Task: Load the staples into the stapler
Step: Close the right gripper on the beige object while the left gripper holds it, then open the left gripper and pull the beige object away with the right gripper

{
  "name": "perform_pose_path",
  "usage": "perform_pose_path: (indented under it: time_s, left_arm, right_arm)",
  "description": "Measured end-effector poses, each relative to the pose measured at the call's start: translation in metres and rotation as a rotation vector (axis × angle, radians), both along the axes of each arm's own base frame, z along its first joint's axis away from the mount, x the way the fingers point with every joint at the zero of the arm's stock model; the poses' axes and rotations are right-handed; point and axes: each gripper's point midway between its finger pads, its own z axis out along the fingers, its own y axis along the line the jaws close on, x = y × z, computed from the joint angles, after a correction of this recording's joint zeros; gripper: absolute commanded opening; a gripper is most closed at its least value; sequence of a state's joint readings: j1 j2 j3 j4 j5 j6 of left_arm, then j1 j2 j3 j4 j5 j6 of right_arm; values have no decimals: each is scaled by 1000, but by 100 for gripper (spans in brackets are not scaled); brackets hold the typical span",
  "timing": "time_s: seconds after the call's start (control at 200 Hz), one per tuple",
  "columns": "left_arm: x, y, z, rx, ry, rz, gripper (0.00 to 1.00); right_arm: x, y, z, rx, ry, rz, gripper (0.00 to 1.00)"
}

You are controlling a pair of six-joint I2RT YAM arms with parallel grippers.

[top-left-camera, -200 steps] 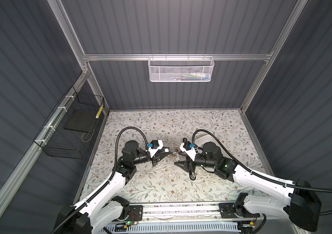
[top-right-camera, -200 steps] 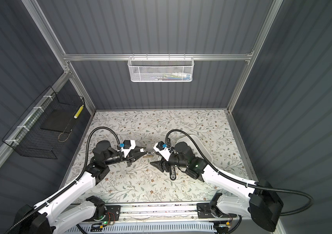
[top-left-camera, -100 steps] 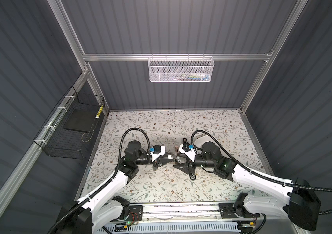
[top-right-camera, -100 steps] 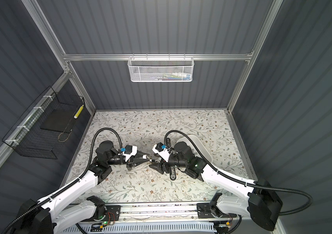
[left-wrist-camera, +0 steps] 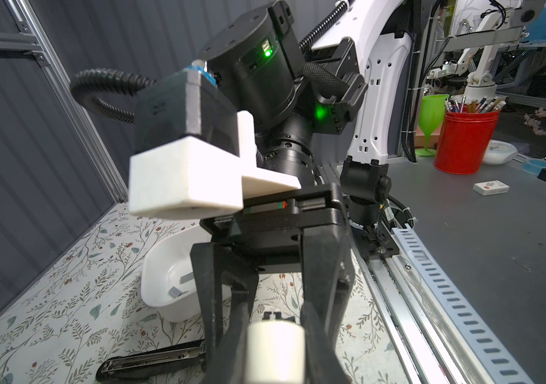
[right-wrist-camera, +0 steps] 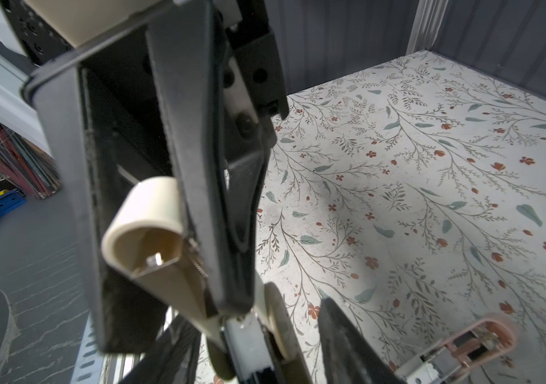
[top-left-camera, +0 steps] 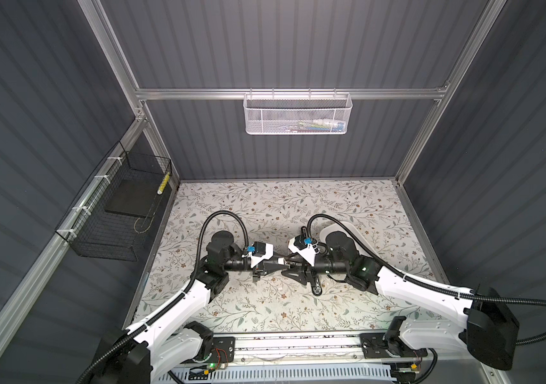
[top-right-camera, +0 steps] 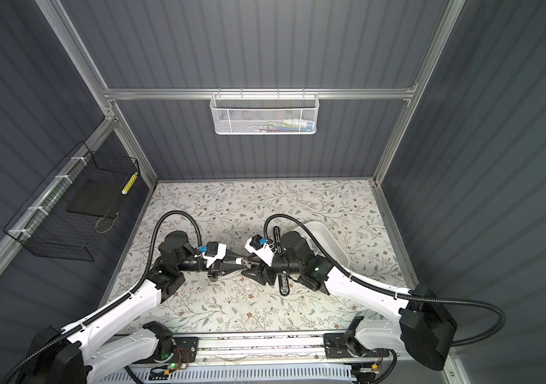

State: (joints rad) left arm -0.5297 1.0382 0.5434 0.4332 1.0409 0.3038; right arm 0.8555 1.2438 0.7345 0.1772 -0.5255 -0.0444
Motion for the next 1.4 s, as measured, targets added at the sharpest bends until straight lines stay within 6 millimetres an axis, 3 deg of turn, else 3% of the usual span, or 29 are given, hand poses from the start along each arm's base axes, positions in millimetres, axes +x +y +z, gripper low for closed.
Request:
perform_pose_path:
  time_s: [0.115, 0.13, 0.19, 0.2, 0.205, 0.21, 0.215, 0.225, 0.24, 0.48, 0.585, 0.695, 0.85, 1.096, 1.246, 1.401]
  left_arm:
    - [1, 1, 3, -3, -10, 15, 0]
    - [1, 1, 3, -5, -13, 22, 5]
    - [1, 3, 2, -7, -3, 37, 33]
    - [1, 3, 2, -8, 2, 40, 43]
    - [1, 3, 2, -8, 2, 40, 53]
    - [1, 3, 2, -8, 5, 44, 74]
    - [1, 4, 2, -9, 5, 44, 86]
    - [1, 4, 1, -10, 4, 46, 96]
    - [2, 4, 2, -14, -4, 57, 99]
    - [15, 15, 7, -74, -75, 218, 99]
    - [41, 25, 9, -91, -51, 398, 99]
    - [79, 52, 9, -112, 12, 693, 99]
    - [115, 105, 1, -171, 103, 1075, 99]
    - [139, 170, -21, -211, 280, 1490, 99]
    - [146, 191, -19, -235, 342, 1642, 99]
    - [146, 197, -25, -228, 368, 1688, 99]
  right_arm:
    - [0, 1, 1, 3, 8, 0, 36]
    - [0, 1, 2, 5, -2, 4, 34]
    - [-2, 3, 4, 8, -24, 19, 27]
    - [-3, 3, 4, 8, -25, 20, 26]
    - [-3, 3, 4, 8, -25, 20, 26]
    - [-3, 3, 4, 7, -27, 21, 25]
    - [-3, 3, 4, 6, -28, 21, 25]
    - [-3, 3, 4, 5, -29, 22, 24]
    - [-4, 4, 3, 4, -26, 23, 24]
    - [18, 4, -4, -32, 39, -114, 3]
    - [37, 5, -12, -71, 69, -233, 0]
    - [58, 9, -25, -126, 101, -358, 0]
    - [76, 18, -58, -224, 148, -519, 0]
    - [100, 28, -118, -385, 277, -723, 0]
    - [104, 23, -154, -469, 343, -802, 0]
    - [104, 16, -172, -516, 373, -856, 0]
